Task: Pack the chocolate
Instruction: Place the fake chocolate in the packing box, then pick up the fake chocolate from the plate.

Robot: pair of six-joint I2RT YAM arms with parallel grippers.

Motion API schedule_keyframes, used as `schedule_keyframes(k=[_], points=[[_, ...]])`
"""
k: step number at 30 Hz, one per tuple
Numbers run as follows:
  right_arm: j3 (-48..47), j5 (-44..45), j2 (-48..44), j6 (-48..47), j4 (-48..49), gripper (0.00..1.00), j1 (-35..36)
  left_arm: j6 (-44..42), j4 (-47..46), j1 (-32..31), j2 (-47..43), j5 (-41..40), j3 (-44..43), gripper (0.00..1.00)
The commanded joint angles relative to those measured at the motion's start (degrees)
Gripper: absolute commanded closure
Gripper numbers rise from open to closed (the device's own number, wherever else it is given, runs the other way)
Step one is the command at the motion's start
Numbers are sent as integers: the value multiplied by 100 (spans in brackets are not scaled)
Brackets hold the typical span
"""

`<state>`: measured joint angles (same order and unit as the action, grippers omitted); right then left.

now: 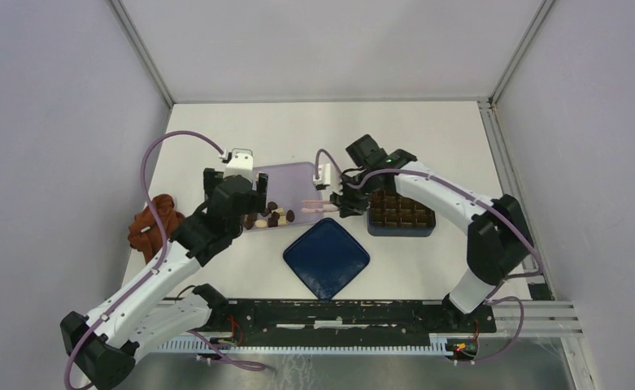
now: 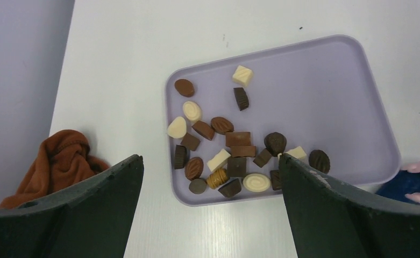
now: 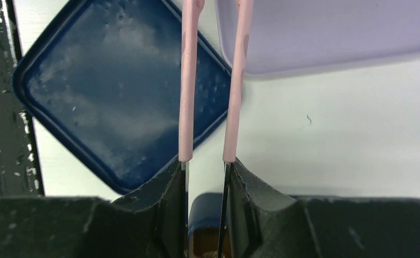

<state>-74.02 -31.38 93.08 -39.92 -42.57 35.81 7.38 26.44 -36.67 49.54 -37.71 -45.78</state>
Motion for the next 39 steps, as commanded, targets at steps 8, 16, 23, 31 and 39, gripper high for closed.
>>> schedule_keyframes(k=[8,16,23,31,39], points=[[-1473,1137,1690,97,-83,65,677,-92,-174,133,-233,-725,19,0],[-1598,1273,2095,169,-152,64,703,-108,-187,144,-353,-637,8,0],[-1709,1210,2278,181,-211,62,738,-132,-195,174,-351,-547,-10,0],[-2056,1249,2591,194,-344,61,813,-139,-200,211,-377,-533,-2,0],[-2236,1290,2725,239,-426,58,886,-143,-209,228,-371,-455,-2,1]])
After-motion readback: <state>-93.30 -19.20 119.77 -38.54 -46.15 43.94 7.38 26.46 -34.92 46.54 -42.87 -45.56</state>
